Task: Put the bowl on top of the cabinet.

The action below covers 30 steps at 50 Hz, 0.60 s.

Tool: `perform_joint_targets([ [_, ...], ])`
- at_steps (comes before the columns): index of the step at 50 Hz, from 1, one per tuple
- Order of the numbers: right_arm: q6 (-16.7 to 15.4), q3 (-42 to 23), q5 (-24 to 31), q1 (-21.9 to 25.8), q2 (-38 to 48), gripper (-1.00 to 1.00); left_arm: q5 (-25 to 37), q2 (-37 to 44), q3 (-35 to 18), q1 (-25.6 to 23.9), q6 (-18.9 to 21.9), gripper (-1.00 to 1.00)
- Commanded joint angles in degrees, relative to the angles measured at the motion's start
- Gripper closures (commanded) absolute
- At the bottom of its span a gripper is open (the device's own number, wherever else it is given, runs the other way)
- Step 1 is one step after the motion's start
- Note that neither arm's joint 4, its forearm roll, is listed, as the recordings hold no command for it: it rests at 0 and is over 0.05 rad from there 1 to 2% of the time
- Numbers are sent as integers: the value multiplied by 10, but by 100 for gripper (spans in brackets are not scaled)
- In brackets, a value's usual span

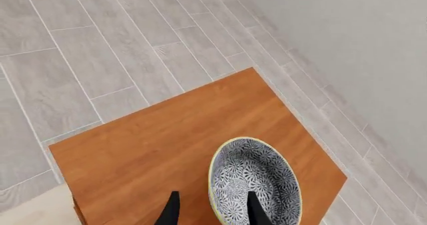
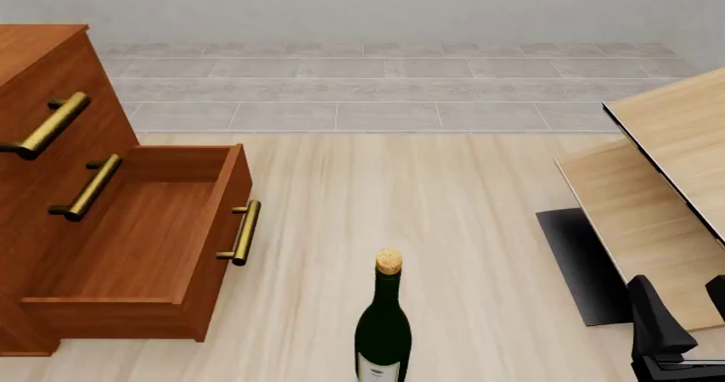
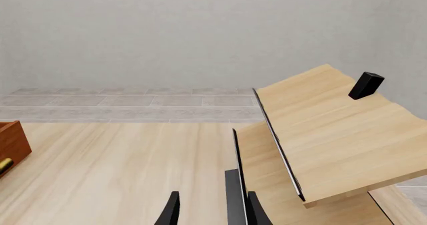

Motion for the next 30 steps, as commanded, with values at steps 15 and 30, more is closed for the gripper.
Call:
perform_joint_targets([
  [15,0,0,0,0,0,-100,11,-51,-27,4,9,-100],
  [30,0,0,0,0,0,-100,15,-87,-66,31,9,-100],
])
